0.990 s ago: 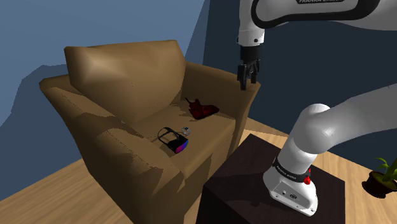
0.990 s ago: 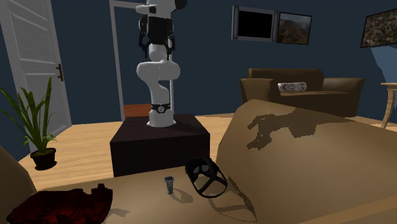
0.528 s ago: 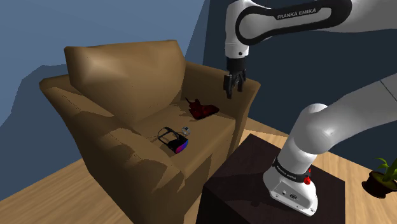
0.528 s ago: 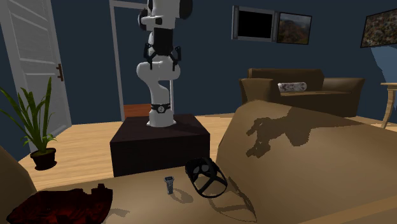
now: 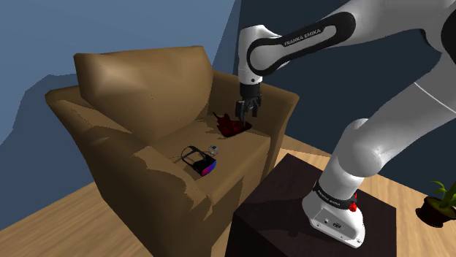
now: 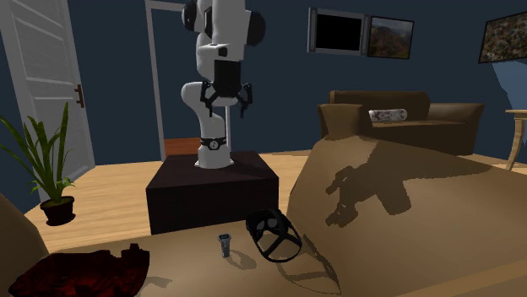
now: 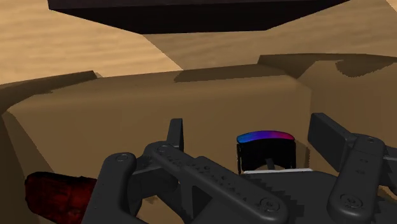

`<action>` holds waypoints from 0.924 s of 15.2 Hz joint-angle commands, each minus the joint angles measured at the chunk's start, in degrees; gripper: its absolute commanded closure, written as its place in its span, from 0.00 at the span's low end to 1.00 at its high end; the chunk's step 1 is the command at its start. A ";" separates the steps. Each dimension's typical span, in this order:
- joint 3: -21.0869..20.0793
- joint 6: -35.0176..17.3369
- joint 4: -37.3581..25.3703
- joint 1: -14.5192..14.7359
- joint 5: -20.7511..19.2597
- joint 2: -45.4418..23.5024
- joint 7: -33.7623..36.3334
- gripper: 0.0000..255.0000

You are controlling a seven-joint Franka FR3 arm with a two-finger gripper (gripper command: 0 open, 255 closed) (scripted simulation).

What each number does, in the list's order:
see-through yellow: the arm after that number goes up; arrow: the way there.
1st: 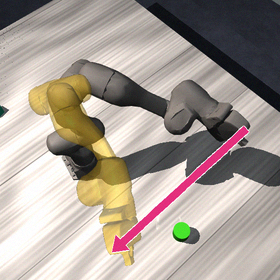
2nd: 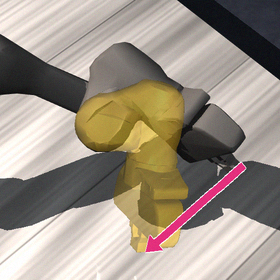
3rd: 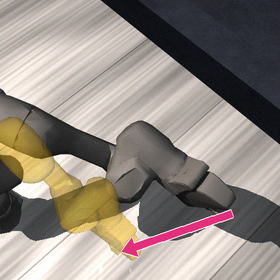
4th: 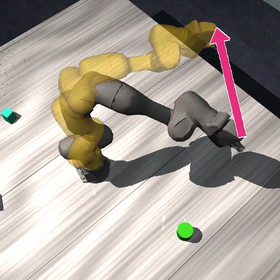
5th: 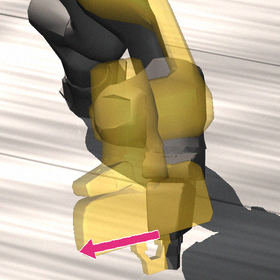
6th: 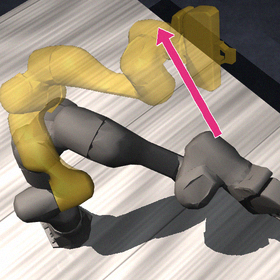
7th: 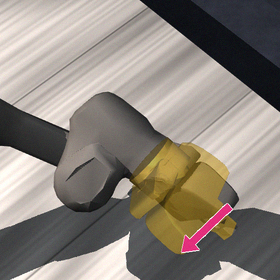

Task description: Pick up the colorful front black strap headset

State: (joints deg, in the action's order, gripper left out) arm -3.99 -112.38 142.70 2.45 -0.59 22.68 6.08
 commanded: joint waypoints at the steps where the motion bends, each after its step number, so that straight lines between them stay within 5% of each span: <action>1: -0.45 -4.35 -0.53 0.22 0.12 -4.04 0.47 0.00; 14: -2.70 -24.15 -12.91 1.93 -2.10 -31.80 4.71 0.00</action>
State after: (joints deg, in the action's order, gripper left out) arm -6.53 -135.12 131.32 4.11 -2.32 -6.54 10.21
